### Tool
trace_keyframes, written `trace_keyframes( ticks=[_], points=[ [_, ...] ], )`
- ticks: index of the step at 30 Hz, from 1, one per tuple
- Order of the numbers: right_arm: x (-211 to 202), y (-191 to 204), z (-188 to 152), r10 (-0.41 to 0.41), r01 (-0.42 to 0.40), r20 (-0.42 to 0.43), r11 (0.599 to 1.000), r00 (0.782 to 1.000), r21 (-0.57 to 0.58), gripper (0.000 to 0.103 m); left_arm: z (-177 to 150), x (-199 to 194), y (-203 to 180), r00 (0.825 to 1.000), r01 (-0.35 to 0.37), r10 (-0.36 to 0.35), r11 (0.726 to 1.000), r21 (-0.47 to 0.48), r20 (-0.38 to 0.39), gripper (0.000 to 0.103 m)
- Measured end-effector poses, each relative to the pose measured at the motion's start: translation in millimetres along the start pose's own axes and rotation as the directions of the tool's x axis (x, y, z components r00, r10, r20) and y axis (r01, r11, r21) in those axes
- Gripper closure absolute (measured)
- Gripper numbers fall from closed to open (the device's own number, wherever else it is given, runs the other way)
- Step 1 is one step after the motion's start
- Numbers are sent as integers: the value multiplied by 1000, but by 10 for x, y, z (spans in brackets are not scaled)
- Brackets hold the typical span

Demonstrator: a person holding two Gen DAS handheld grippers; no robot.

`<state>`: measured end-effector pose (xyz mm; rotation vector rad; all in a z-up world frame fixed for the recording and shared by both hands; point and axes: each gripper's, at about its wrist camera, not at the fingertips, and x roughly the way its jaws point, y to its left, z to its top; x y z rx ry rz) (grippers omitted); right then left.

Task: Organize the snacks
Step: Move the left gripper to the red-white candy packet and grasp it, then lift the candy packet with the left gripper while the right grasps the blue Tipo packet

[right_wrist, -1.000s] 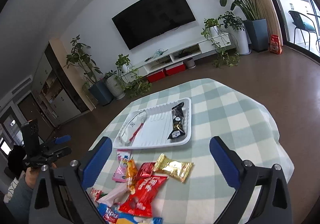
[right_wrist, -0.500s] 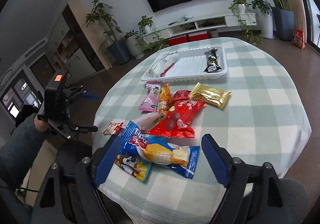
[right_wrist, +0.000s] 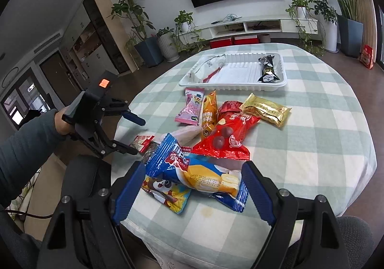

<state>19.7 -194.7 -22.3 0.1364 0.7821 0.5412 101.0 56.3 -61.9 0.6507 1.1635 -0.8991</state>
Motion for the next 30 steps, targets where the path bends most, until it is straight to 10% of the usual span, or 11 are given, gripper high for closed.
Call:
trace_keyframes(
  ticks=[9,14,30],
  points=[
    [44,-40,-15,-2,2,-12,1000,1000,13,20,-18,99,47,1000,16,-16,1000,-4,-4,42],
    [54,-35,-27,0,0,-18,1000,1000,8,21,0,88,37,1000,-8,8,1000,5,-11,66],
    [94,60,-5,-44,35,-55,988,998,-149,24,-141,-181,-107,993,-69,84,984,-165,87,71]
  ],
)
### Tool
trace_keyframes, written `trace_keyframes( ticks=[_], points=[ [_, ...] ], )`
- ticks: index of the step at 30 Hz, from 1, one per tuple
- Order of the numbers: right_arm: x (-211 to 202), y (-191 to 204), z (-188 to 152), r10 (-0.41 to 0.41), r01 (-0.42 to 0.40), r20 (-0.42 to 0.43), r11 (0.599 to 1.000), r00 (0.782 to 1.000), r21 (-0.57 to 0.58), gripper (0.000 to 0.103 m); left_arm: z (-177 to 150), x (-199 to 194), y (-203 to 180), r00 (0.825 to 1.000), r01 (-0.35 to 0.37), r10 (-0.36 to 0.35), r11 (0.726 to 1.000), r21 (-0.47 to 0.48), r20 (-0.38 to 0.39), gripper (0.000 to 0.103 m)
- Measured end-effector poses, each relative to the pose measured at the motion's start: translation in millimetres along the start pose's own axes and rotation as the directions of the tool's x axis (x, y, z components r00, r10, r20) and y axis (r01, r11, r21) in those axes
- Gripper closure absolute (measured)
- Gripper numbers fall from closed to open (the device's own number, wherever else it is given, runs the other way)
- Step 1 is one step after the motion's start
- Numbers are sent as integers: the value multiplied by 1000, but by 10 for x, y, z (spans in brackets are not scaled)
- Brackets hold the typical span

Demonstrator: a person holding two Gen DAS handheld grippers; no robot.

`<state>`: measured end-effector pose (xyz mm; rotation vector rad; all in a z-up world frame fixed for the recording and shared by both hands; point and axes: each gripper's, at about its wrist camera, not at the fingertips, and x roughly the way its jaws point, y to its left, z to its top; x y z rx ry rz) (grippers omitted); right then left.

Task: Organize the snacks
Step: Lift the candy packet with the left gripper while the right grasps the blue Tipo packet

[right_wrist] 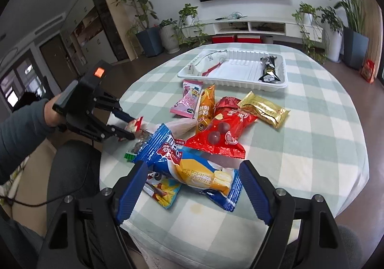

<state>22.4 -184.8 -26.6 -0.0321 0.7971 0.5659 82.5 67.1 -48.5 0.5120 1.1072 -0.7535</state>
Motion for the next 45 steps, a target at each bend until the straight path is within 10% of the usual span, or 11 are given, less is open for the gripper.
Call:
trace_keyframes(
  ticks=[18,32,45],
  points=[
    [564,195,59,-49,-86,-258,870,965,-485,43,-162,-597,-71,948,195,-97,930,-312,303,71],
    [852,81,97,-15,-175,-378,870,926,-461,63,-169,-497,-117,946,224,-124,918,-327,299,71],
    [655,-86,125,82,-198,-351,930,933,-309,72,-196,-496,-74,943,224,-115,913,-342,312,71]
  ],
)
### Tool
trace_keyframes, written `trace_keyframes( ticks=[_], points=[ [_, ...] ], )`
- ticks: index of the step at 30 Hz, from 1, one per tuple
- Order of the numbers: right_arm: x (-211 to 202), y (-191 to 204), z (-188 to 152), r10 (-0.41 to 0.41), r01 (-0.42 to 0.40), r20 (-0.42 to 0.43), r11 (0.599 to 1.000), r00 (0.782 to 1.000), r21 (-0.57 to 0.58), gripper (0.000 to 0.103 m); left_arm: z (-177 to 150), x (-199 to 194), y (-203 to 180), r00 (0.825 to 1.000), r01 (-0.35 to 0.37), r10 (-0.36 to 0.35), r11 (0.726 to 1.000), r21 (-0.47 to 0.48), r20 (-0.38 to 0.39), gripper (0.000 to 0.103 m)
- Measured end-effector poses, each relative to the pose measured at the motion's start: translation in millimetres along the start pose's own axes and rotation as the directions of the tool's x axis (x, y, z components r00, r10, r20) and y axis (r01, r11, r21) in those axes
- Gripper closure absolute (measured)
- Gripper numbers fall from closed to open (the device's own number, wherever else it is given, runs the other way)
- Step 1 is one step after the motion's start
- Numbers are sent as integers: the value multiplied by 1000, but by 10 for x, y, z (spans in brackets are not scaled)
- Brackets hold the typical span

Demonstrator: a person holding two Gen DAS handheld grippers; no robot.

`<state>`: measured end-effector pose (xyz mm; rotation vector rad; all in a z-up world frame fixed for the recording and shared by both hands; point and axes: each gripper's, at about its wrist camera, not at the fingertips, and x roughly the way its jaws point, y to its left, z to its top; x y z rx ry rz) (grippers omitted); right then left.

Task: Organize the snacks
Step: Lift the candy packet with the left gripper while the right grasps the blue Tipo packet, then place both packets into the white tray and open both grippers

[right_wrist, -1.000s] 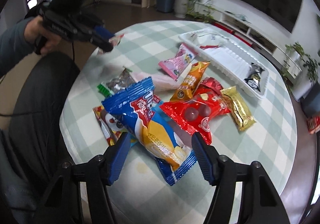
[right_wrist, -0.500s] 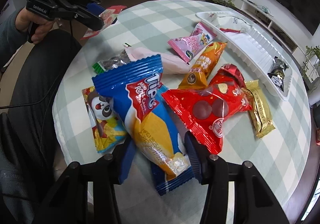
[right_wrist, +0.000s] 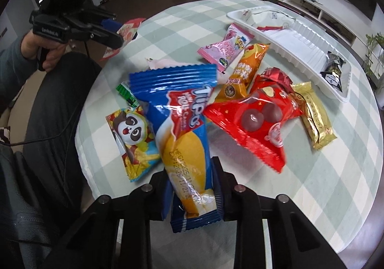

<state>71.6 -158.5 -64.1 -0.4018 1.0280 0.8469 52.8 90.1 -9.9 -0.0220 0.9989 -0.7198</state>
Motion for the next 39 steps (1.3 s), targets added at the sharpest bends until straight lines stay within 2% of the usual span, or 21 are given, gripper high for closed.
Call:
trace_keyframes(
  ticks=[6,10,15,17,20,24,26,28,34,39],
  points=[
    [-196,-94,-103,69,-80,96,991,993,109,73,26,-45,31,1000,9,-8,1000,-22,26,71],
    [-313,-184,-165,138,-171,176,967,975,187,73,70,-75,53,998,31,-29,998,-47,50,71],
    [-545,-342,-161,200,-288,317,921,927,262,73,239,-70,60,995,61,-56,996,-68,86,71],
    [-655,-437,-170,190,-310,367,902,910,300,73,369,-69,40,993,62,-56,996,-63,100,71],
    [-786,-737,-148,141,-335,435,850,889,408,73,645,-60,7,991,55,-49,997,-48,124,71],
    [-897,-1165,-73,27,-300,453,785,891,542,73,1098,3,23,989,29,-22,998,-49,148,71],
    [-946,-1364,-14,-10,-301,463,747,887,593,73,1363,56,95,987,16,-2,996,-83,164,71],
    [-1003,-1516,86,-52,-279,457,729,888,626,73,1615,118,206,984,-11,34,991,-132,173,71],
    [-1061,-1782,612,-130,-193,421,743,898,641,73,2279,451,528,978,-95,134,968,-233,158,71],
    [-786,-2038,1145,-134,-117,330,759,934,640,73,2573,996,689,981,-168,186,959,-229,58,71]
  ],
)
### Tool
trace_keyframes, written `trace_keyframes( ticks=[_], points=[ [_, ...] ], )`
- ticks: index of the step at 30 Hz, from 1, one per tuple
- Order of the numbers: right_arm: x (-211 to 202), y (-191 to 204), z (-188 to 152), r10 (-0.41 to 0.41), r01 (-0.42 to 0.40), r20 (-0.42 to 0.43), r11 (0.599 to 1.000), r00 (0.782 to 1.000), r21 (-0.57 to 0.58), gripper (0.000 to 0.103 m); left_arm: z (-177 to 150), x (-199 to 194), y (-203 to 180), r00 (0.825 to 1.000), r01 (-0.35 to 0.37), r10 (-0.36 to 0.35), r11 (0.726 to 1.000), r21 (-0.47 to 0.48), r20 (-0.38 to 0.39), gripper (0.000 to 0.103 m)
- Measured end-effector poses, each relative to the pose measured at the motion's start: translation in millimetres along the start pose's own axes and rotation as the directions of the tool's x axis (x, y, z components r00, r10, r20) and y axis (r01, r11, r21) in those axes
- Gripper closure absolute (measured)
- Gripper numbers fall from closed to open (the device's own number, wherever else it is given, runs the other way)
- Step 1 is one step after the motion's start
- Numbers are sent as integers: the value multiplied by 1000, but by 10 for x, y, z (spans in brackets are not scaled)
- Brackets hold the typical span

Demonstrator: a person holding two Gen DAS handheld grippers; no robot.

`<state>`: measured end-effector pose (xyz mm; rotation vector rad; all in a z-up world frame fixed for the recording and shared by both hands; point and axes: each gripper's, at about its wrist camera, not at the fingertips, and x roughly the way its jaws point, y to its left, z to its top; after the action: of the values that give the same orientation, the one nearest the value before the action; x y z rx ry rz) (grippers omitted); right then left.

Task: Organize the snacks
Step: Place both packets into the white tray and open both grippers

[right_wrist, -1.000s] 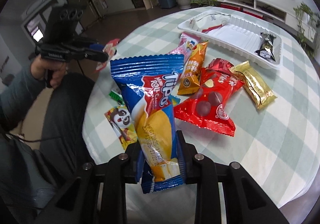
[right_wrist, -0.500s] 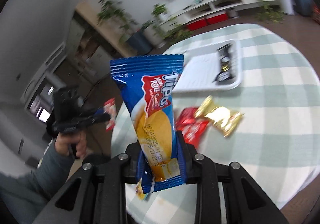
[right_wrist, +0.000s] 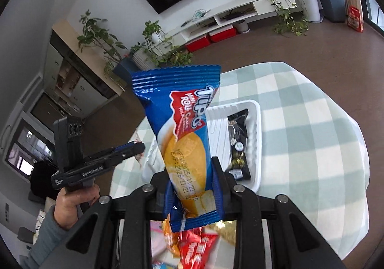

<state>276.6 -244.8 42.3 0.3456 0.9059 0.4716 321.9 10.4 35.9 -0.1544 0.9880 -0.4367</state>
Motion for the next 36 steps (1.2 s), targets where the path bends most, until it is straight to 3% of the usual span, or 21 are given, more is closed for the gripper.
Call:
trace_keyframes(
  ticks=[6,13,20,28,33,36],
  points=[
    [654,19,180,-60,62,-128,998,990,10,73,-40,541,116,996,-46,47,999,5,-72,71],
    [1125,-195,140,-123,137,-218,989,968,50,73,-120,817,120,989,-89,93,995,45,-111,70],
    [1330,-218,93,-168,179,-258,984,952,21,73,-222,945,158,987,-92,97,995,43,-132,70],
    [1469,-149,43,-219,221,-235,975,947,-17,73,-241,932,180,984,-114,118,993,40,-130,68],
    [1472,-163,47,-219,225,-222,974,950,2,73,-229,940,150,984,-124,129,991,44,-125,55],
    [1449,-164,49,-203,211,-218,977,955,14,67,-231,933,138,984,-125,129,991,46,-125,53]
  ],
)
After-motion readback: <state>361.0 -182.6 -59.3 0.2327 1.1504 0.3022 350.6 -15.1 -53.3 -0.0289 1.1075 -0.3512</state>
